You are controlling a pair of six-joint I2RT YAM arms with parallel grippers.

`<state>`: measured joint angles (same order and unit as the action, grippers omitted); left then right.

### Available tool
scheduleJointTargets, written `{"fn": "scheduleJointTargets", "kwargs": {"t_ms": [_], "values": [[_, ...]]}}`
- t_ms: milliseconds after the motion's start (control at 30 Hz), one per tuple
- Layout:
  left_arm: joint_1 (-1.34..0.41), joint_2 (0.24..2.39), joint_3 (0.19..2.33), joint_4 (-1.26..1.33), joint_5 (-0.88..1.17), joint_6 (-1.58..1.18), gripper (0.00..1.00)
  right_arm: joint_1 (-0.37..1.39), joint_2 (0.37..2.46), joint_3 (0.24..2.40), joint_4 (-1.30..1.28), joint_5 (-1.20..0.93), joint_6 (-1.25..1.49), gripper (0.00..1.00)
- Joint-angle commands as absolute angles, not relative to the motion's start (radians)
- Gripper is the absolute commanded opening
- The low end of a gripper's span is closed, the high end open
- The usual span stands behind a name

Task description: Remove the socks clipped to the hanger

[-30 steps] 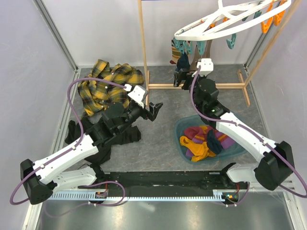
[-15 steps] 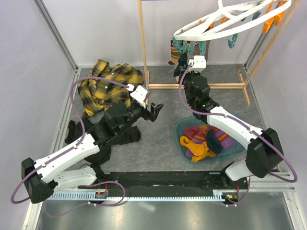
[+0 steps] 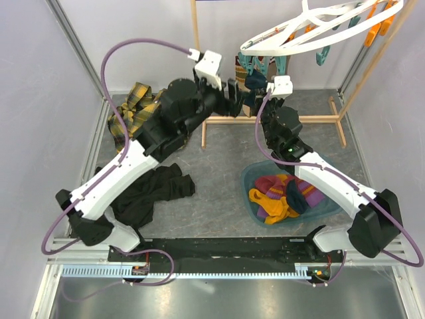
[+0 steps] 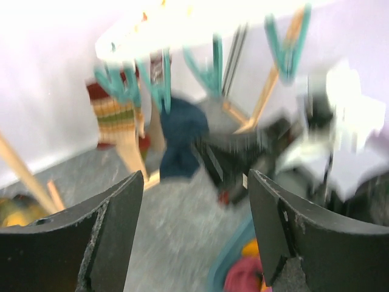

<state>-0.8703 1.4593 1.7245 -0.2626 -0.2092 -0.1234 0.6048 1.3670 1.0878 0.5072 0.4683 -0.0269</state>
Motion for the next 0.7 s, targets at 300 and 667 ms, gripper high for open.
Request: {"fn": "scheduleJointTargets", "kwargs": {"t_ms": [300,667], "values": [[-0.810,1.755,2.137,-0.370,-0.222,-0.262,0.73,0.597,1.313,1.088,0.514,0.419,0.000,0.00],[-0.796,1.827,2.192,-0.324,-0.248,-0.252,0.66,0.594,1.304,1.094,0.502,0.396,0.041,0.00]]}}
